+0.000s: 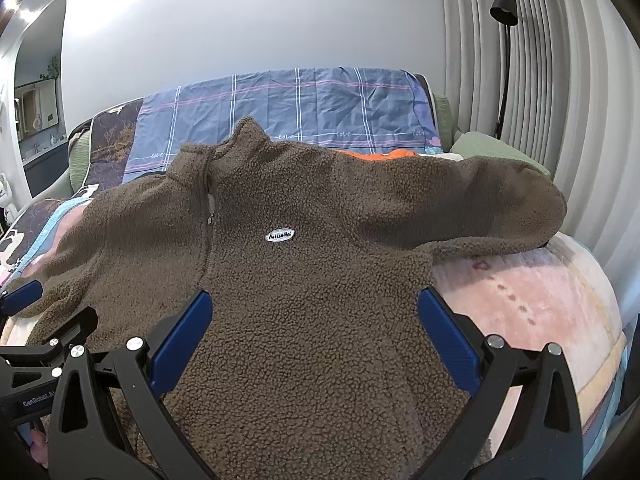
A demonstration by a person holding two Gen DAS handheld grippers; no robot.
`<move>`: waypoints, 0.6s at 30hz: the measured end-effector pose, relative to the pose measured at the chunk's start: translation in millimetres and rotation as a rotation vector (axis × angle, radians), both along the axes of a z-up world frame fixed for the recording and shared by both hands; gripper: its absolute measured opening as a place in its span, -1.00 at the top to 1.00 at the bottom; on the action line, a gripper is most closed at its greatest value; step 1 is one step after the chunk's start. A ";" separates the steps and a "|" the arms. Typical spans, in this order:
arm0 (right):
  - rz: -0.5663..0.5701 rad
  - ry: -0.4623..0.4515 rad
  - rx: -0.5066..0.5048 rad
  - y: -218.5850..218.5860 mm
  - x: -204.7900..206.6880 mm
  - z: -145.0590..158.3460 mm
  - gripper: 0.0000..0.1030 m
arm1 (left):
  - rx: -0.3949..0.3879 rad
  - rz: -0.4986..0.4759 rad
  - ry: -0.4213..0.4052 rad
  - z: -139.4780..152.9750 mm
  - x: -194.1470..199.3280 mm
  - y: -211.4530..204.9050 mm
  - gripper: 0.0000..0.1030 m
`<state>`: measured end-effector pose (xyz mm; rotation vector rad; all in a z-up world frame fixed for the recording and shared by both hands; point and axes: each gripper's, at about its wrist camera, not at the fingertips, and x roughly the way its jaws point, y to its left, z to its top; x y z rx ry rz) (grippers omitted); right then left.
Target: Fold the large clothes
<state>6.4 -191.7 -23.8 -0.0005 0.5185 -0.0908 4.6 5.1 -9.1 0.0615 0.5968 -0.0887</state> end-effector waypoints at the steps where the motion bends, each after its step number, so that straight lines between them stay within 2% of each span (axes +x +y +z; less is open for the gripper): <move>1: 0.001 0.002 0.000 0.2 0.0 0.1 -0.97 | 0.001 0.000 0.001 -0.3 0.1 0.4 -0.96; 14: 0.014 0.031 0.000 2.7 4.2 -7.2 -0.97 | -0.017 0.010 0.026 -6.8 4.0 9.7 -0.96; 16: 0.018 0.032 -0.002 3.8 4.4 -7.6 -0.97 | -0.028 0.011 0.029 -7.1 4.7 12.5 -0.96; 18: 0.022 0.035 -0.004 4.0 5.6 -8.4 -0.97 | -0.071 0.016 0.031 -7.5 5.3 21.8 -0.96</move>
